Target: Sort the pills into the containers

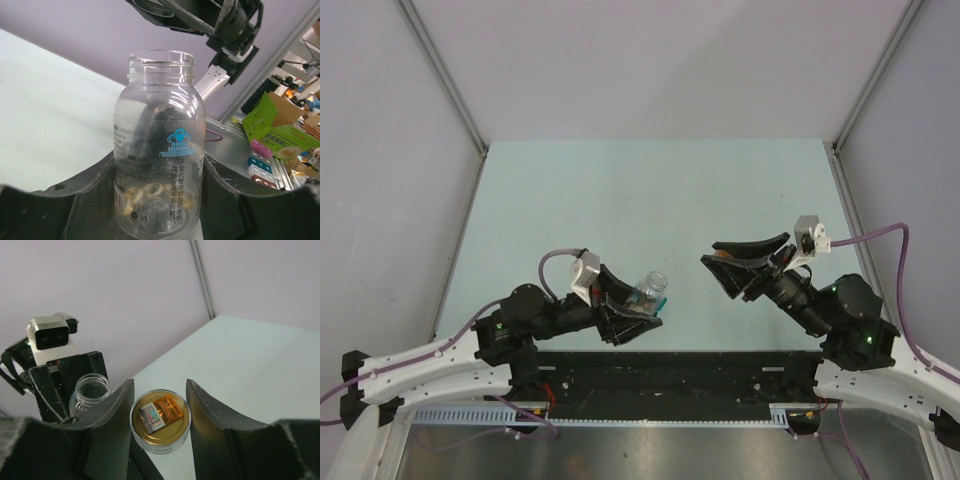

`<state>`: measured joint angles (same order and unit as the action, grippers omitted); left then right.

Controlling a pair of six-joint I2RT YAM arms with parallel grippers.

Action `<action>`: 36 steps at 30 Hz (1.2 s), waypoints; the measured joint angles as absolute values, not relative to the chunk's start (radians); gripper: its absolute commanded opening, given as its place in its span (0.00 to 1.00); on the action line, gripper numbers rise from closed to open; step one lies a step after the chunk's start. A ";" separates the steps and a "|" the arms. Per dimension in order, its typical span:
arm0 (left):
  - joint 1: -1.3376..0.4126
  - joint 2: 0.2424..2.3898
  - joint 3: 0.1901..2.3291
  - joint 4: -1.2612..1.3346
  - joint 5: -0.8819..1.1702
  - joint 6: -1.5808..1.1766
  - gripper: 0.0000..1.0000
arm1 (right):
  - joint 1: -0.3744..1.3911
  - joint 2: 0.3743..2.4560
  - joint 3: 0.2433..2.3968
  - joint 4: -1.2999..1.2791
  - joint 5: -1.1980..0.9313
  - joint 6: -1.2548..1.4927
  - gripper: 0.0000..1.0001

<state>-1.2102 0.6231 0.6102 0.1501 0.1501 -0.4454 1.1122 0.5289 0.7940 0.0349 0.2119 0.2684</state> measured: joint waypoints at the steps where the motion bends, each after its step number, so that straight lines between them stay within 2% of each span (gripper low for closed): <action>1: -1.210 0.620 0.607 0.147 0.140 -0.446 0.00 | 1.112 0.525 0.794 0.018 0.225 0.269 0.00; 10: -1.210 0.606 0.477 0.089 0.088 -0.501 0.01 | 1.112 0.508 0.793 -0.119 0.335 0.268 0.00; 19: -1.209 0.698 0.454 -0.027 0.046 -0.524 0.00 | 1.111 0.499 0.787 -0.232 0.400 0.268 0.00; 36: -1.209 0.793 0.435 -0.223 -0.185 -0.515 0.00 | 1.110 0.464 0.765 -0.338 0.420 0.205 0.00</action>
<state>-1.2095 0.7929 0.4347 -0.2230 -0.1852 -0.5152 1.1103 0.4637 0.7650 -0.3382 0.4202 0.2047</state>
